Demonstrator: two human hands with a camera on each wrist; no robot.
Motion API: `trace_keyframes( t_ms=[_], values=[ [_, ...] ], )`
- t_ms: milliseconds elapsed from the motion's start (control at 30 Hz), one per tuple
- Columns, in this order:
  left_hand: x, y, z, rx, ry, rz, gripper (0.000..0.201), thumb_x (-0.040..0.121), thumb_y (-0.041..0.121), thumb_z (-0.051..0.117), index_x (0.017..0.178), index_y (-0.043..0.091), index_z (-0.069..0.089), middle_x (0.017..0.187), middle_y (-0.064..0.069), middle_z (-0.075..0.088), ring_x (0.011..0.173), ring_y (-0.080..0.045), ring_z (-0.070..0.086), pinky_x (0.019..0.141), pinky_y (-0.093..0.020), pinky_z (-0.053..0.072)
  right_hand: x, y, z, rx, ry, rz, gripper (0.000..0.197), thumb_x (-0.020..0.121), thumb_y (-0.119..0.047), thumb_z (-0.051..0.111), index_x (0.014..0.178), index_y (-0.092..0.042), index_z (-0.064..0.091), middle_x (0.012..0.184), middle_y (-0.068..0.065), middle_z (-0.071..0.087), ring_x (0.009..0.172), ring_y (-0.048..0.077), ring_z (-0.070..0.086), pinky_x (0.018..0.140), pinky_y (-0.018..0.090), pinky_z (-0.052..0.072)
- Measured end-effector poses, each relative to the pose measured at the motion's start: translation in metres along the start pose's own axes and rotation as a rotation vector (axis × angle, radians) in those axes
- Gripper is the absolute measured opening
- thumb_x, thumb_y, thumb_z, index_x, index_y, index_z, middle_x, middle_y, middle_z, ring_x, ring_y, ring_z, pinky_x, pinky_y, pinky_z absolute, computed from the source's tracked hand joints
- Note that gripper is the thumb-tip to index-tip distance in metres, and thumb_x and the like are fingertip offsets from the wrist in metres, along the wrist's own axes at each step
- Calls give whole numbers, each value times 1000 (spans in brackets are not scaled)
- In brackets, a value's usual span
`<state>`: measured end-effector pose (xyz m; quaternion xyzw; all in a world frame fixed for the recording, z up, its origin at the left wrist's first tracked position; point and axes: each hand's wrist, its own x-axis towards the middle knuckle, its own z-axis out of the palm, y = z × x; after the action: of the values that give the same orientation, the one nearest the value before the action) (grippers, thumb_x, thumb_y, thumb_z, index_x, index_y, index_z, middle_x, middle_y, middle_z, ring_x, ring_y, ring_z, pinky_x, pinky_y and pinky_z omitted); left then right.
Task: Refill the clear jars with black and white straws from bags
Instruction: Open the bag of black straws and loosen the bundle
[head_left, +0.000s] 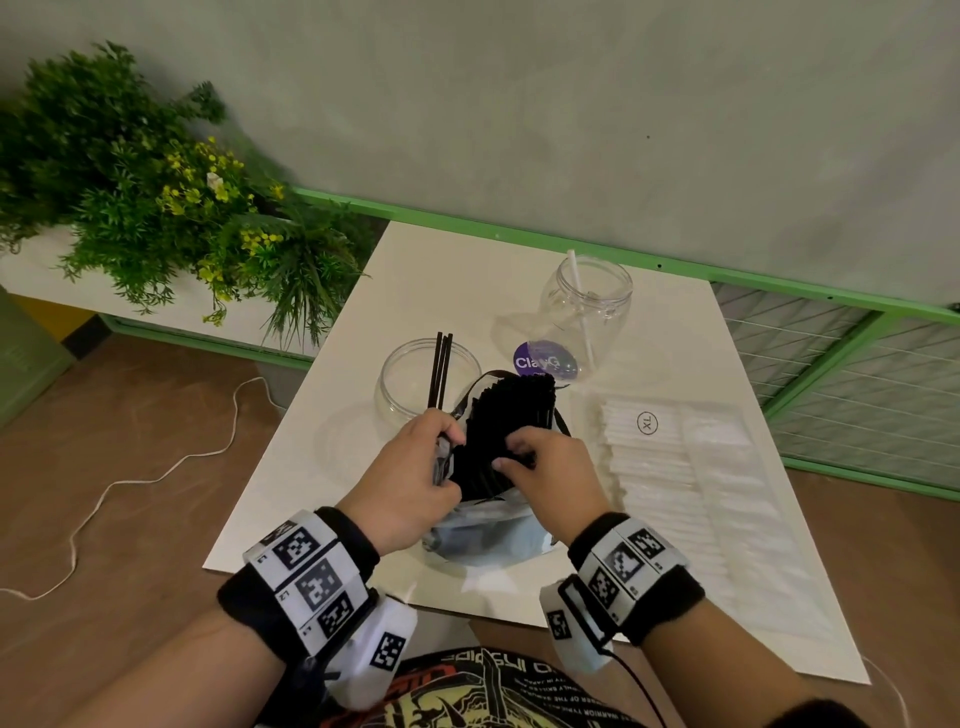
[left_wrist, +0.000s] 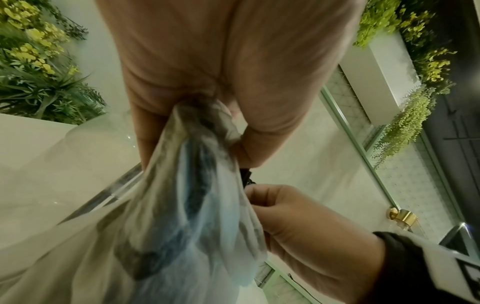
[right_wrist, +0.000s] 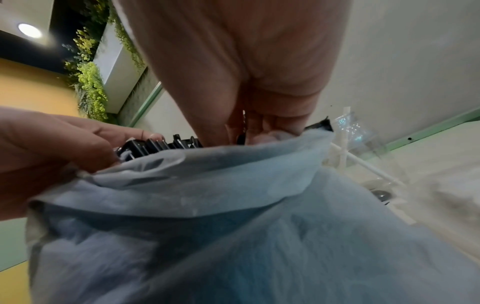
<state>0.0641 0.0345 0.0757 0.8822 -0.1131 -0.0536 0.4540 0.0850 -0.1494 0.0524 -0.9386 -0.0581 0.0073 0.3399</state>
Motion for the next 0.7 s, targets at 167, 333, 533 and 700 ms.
trace_keyframes(
  t_ms=[167,333,533,700],
  values=[
    [-2,0,-1,-23,3,-7,39,74,0,58,100,26,44,101,1,54,89,-12,52,72,-17,38,4,-13,-6,145,141,-91,21,81,-15,75,101,-12,72,89,-6,63,72,-3,55,68,2,41],
    [-2,2,-1,-33,14,3,41,74,-1,57,101,26,44,102,1,55,88,-10,51,71,-14,37,14,-34,-20,175,244,-263,17,81,-8,73,97,-12,72,89,-3,62,69,10,58,70,18,51],
    [-1,1,-5,-58,40,-6,46,73,-3,59,108,22,42,101,3,53,87,-6,53,71,-10,40,17,-30,-4,15,161,-451,24,83,1,65,106,-3,68,99,8,59,78,12,55,75,31,53],
    [-5,3,-7,-95,49,12,48,73,-4,59,109,22,42,102,4,55,90,-10,56,73,-13,44,13,-32,-4,-9,178,-558,20,85,2,63,105,-3,66,97,8,61,84,13,56,76,20,48]
  ],
)
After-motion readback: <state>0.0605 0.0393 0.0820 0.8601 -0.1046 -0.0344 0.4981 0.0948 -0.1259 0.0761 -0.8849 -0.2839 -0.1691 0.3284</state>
